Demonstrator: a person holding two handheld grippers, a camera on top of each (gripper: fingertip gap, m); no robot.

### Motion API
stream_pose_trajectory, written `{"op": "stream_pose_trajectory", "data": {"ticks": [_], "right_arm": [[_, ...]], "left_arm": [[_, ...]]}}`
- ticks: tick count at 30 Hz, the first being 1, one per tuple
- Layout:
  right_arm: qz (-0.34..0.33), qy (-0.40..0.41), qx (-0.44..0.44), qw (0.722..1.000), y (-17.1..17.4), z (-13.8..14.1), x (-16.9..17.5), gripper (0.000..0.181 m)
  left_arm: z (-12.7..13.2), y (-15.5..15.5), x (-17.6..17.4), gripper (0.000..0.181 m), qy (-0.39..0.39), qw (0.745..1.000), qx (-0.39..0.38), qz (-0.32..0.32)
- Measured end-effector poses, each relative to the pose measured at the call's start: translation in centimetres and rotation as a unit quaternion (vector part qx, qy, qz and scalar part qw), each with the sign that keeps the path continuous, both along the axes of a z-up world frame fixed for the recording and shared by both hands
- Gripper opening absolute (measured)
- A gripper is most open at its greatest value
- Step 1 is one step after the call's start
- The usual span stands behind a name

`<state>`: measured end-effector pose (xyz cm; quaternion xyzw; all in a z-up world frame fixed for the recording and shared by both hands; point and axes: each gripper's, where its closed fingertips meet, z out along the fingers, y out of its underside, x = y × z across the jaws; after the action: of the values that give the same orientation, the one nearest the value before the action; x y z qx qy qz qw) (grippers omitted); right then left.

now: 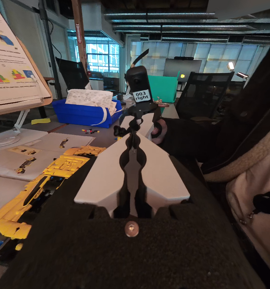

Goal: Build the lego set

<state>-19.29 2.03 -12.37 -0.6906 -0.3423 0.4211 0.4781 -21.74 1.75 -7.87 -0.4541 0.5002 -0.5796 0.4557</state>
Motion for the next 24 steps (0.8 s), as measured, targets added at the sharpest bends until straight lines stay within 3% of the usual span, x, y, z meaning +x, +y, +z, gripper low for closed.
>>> {"op": "stream_pose_trajectory", "data": {"ticks": [3, 6, 13, 19, 24], "right_arm": [[-0.003, 0.04, -0.07, 0.997, 0.6, -0.4, 0.3, 0.015], [0.022, 0.094, -0.156, 0.983, 0.5, -0.5, 0.2, 0.015], [0.111, 0.193, -0.307, 0.925, -1.2, 0.0, -0.5, 0.015], [0.177, 0.23, -0.367, 0.884, -2.8, 0.7, -1.2, 0.014], [0.18, 0.226, -0.384, 0.877, -2.9, 0.3, -1.5, 0.014]], "left_arm": [[-0.5, 1.1, 0.2, 0.007, 0.017, 0.999, 0.008, 0.037], [-1.7, 1.4, 0.5, 0.018, 0.052, 0.993, 0.063, 0.085], [-3.8, -0.4, 0.8, 0.037, 0.124, 0.947, 0.209, 0.21], [-3.9, -1.1, 1.2, 0.041, 0.136, 0.915, 0.275, 0.262], [-3.8, -1.4, 1.1, 0.041, 0.134, 0.9, 0.303, 0.282]]}}
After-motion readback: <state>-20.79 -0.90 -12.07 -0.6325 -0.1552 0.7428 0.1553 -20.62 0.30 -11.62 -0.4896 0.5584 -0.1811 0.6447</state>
